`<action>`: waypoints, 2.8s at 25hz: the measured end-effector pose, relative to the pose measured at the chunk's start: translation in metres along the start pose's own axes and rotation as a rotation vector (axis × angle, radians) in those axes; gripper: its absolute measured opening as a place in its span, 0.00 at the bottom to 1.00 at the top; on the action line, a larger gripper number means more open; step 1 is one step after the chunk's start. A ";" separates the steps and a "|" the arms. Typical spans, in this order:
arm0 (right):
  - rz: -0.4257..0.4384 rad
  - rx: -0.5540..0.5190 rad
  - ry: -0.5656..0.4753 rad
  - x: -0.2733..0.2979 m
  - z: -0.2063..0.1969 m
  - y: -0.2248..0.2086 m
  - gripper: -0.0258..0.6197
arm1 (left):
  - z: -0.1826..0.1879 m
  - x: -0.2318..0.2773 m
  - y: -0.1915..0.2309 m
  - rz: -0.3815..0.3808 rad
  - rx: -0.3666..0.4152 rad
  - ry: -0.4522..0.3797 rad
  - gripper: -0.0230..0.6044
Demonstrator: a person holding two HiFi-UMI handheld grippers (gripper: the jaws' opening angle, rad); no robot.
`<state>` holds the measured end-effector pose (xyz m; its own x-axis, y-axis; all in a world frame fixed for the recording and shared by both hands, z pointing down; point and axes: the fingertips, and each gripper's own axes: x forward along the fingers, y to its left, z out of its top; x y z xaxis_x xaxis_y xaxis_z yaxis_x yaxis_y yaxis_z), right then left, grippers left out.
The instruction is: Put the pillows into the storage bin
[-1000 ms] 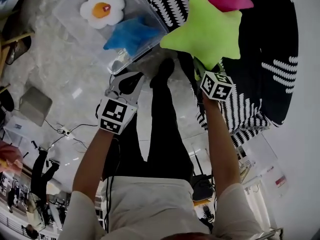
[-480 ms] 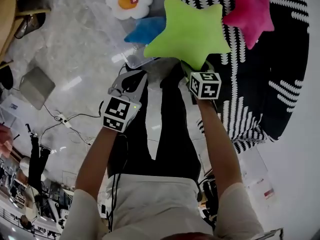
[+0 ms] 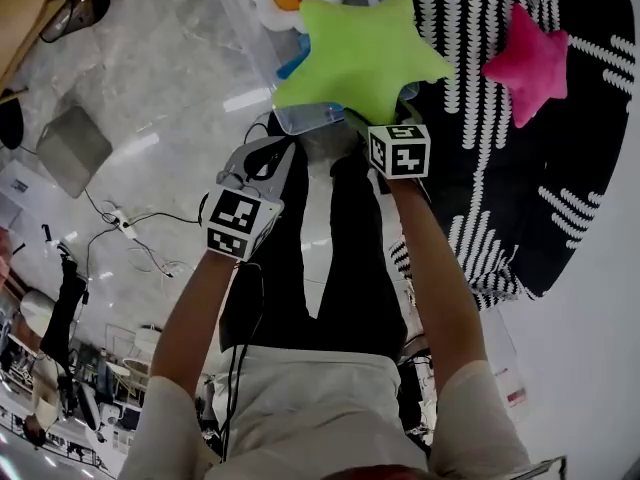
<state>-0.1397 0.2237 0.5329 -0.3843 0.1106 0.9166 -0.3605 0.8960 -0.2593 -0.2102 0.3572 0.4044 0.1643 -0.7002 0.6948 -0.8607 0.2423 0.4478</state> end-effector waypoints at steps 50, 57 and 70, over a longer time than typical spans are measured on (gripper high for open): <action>-0.209 0.100 -0.041 -0.080 -0.021 -0.300 0.80 | 0.095 0.202 -0.137 -0.099 0.038 0.066 0.07; -0.327 0.086 -0.017 -0.101 -0.037 -0.405 0.80 | 0.117 0.255 -0.182 -0.133 0.055 0.071 0.07; -0.422 -0.008 0.069 -0.084 -0.039 -0.509 0.81 | 0.126 0.303 -0.185 -0.103 0.014 0.087 0.07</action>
<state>0.1094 -0.2250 0.6001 -0.1464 -0.2385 0.9600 -0.4671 0.8721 0.1455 -0.0619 0.0153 0.4612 0.2928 -0.6598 0.6920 -0.8436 0.1624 0.5118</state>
